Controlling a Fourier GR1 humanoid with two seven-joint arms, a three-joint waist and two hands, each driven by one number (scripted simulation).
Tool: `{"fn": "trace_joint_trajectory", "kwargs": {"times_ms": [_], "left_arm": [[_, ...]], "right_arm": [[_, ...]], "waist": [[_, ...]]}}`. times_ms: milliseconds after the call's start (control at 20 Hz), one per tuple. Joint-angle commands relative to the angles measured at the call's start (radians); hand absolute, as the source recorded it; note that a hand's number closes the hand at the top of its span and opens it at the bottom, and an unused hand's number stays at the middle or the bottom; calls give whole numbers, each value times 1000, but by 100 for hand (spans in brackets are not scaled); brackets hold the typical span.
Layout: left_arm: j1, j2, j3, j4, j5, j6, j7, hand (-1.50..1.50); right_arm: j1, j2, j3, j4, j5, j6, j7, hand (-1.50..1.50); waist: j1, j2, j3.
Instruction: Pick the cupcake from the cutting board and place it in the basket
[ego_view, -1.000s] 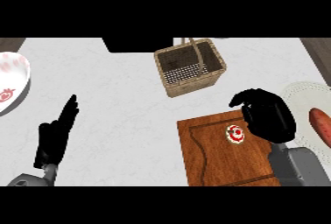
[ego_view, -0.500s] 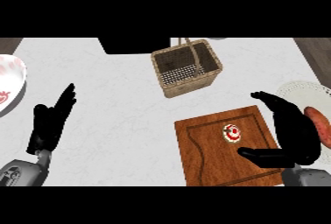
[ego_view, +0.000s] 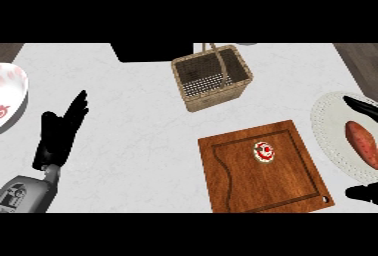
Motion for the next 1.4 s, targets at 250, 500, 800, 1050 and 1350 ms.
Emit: {"fn": "trace_joint_trajectory", "kwargs": {"times_ms": [250,500,800,1050,1350], "left_arm": [[-29,-39,14,25,-44,-25,9,0],[-5,-66,58,67,-62,-93,-37,0],[-63,-126,53,50,-136,-65,29,0],[-55,-118,114,59,-139,-119,26,0],[-15,-144,157,32,-159,-161,27,0]], "right_arm": [[97,-176,-82,-165,-101,294,124,-150],[106,-95,-94,-147,-26,324,155,-150],[68,4,-154,-145,-16,299,191,-150],[143,113,-98,-131,212,230,95,-150],[76,195,-49,-72,285,236,112,-150]], "waist": [[28,4,3],[35,5,3],[35,5,4],[35,5,4],[38,5,4]]}}
